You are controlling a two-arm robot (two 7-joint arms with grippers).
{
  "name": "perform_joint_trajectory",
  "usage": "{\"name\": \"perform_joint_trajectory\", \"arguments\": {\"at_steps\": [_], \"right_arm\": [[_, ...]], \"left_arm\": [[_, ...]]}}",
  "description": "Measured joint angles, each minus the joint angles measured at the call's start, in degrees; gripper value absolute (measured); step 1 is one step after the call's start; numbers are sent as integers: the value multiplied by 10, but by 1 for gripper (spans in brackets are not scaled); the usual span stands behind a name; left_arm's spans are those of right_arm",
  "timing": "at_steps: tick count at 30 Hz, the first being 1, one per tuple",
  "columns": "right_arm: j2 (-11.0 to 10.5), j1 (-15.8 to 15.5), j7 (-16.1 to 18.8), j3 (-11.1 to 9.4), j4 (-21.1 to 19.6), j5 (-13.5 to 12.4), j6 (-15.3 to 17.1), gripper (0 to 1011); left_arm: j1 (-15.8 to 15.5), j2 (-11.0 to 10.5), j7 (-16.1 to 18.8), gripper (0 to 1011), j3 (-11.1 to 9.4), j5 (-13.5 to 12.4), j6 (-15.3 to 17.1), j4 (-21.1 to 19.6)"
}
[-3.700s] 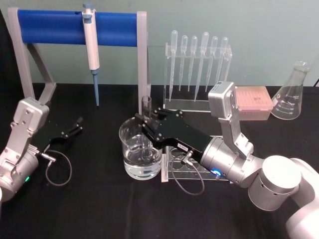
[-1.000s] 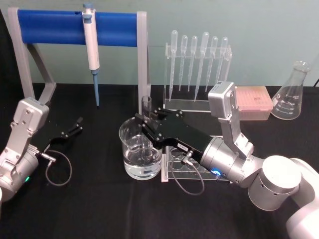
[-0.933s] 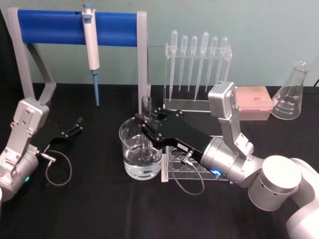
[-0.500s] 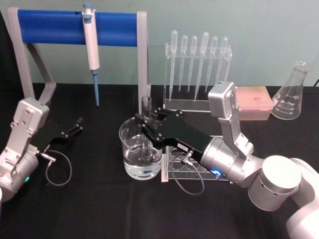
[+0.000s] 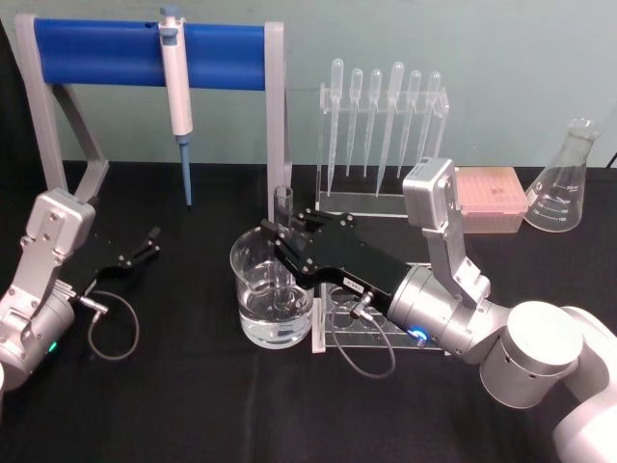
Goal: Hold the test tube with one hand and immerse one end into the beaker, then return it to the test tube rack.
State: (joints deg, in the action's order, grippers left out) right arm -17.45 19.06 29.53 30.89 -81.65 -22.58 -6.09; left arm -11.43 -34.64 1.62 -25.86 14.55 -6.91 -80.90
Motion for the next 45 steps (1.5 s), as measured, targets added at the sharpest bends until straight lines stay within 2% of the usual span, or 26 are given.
{"name": "perform_joint_trajectory", "arguments": {"at_steps": [18, 28, 35, 37, 39, 42, 45], "right_arm": [[0, 0, 0, 0, -1, 0, 0, 224], [-17, -9, -13, -23, -91, 2, 18, 224], [-42, -16, -15, -57, -168, -22, 24, 224], [-59, -27, -22, -74, -201, -31, 30, 224], [-64, -31, -25, -79, -208, -33, 32, 225], [-86, -56, -38, -97, -233, -37, 40, 224], [-100, -78, -48, -107, -242, -37, 44, 225]], "left_arm": [[0, 0, 0, 1000, 0, 0, 0, 0], [0, 0, 0, 1000, 0, 0, 0, 0], [0, 0, 0, 1000, 0, 0, 0, 0], [0, 0, 0, 1000, 0, 0, 0, 0], [0, 0, 0, 1000, 0, 0, 0, 0], [0, 0, 0, 1000, 0, 0, 0, 0], [0, 0, 0, 1000, 0, 0, 0, 0]]}}
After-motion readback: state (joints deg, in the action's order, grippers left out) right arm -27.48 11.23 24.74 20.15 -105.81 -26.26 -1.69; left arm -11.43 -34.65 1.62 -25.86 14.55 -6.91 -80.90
